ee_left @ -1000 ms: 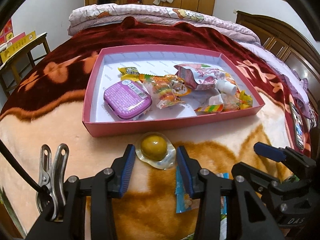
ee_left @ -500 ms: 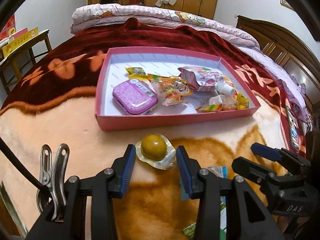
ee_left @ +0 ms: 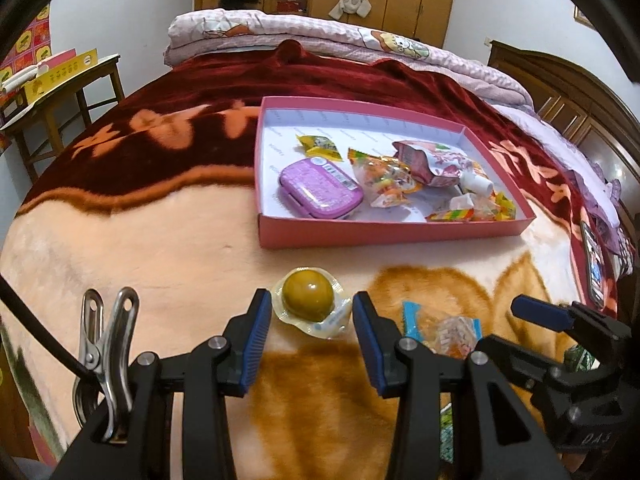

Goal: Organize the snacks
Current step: 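Grasp the orange jelly cup with the left tool while the right tool grasps a clear candy packet, then carry the jelly cup and candy packet into the pink box and release them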

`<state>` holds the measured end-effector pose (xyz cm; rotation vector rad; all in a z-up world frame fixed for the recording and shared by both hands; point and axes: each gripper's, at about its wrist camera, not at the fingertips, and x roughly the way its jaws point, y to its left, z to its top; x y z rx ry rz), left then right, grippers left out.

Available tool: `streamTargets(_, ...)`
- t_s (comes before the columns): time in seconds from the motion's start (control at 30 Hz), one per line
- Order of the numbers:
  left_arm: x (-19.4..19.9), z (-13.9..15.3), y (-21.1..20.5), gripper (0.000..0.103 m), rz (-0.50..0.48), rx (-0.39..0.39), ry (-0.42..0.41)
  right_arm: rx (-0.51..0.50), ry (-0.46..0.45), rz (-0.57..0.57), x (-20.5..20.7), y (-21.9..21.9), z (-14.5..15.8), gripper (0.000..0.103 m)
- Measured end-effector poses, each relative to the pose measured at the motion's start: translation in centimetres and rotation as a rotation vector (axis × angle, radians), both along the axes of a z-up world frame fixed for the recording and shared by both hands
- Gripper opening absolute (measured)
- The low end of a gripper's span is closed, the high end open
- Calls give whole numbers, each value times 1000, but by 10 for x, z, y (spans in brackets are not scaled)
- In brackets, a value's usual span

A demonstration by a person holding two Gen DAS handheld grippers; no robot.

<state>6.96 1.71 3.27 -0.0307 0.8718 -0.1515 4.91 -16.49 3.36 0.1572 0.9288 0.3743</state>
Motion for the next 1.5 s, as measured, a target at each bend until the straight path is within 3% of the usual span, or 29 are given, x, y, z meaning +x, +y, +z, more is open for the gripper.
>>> streamTargets(0.43,-3,1,9,44,6,-20,-11,-72,1,36,1,29,-9,71)
streamTargets(0.63,-4,1,10,44,8,-23,-12,-80,-11,38,-1,30,-8,55)
streamTargets(0.7,-4,1,10,44,8,-23,-12,-82,-15,37,-1,29,-8,41)
streamTargets(0.83,-4,2,11,44,8,-24,-14,-52,-18,47,-1,27,-7,29)
streamTargets(1.5,-2,25,2,44,-9,-29,-48,13,-104,16,-8,2,18,24)
